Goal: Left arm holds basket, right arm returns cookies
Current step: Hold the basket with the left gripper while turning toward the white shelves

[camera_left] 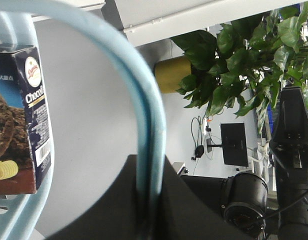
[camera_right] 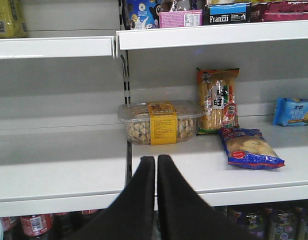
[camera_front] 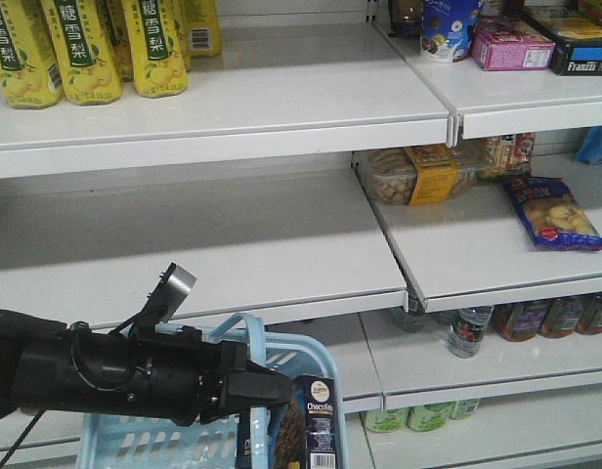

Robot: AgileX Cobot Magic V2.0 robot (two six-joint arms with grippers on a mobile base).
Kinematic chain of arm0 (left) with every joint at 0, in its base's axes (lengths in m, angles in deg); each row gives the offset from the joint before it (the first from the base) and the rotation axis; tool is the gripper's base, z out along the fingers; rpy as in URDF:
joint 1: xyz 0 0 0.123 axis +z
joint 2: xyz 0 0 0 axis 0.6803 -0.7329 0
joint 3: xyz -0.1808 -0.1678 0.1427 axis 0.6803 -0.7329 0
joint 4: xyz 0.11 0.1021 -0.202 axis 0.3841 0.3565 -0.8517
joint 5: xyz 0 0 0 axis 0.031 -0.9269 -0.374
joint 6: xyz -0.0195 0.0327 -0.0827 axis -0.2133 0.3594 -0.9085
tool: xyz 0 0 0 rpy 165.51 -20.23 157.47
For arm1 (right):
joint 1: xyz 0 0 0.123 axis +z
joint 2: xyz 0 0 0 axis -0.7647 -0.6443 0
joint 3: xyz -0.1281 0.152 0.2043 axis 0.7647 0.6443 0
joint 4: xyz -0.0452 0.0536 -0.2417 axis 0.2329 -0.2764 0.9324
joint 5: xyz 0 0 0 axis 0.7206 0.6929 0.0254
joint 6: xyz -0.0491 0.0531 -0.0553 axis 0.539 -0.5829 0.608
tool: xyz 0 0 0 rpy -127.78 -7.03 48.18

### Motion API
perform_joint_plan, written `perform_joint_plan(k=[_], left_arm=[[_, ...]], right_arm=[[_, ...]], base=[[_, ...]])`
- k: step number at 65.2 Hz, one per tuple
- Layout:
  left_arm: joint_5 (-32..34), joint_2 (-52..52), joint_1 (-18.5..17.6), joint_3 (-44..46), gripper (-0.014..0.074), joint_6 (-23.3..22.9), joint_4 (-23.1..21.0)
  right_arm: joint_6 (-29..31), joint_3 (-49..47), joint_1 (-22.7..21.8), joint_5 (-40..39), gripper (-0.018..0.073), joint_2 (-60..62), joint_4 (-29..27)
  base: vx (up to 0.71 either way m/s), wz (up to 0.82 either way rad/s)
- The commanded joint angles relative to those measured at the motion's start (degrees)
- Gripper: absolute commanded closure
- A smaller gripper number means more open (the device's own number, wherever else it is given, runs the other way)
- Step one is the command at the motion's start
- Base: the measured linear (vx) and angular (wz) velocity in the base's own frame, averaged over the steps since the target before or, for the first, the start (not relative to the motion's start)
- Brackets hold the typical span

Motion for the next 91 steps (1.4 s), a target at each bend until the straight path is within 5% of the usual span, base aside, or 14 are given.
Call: perform_joint_plan(k=[1,91], left_arm=[[-4.1,2.6,-0.1,1.4,0.0603,0.7,-5.5],[-4.1,2.6,-0.1,1.4,0.0603,0.7,-5.5]], right_arm=[[0.1,0.0,0.0,-4.3,0.0567,0.6,0.5],[0.1,0.0,0.0,-4.3,0.0567,0.6,0.5]], base=[[0.10,0.10],[0.07,0.11]])
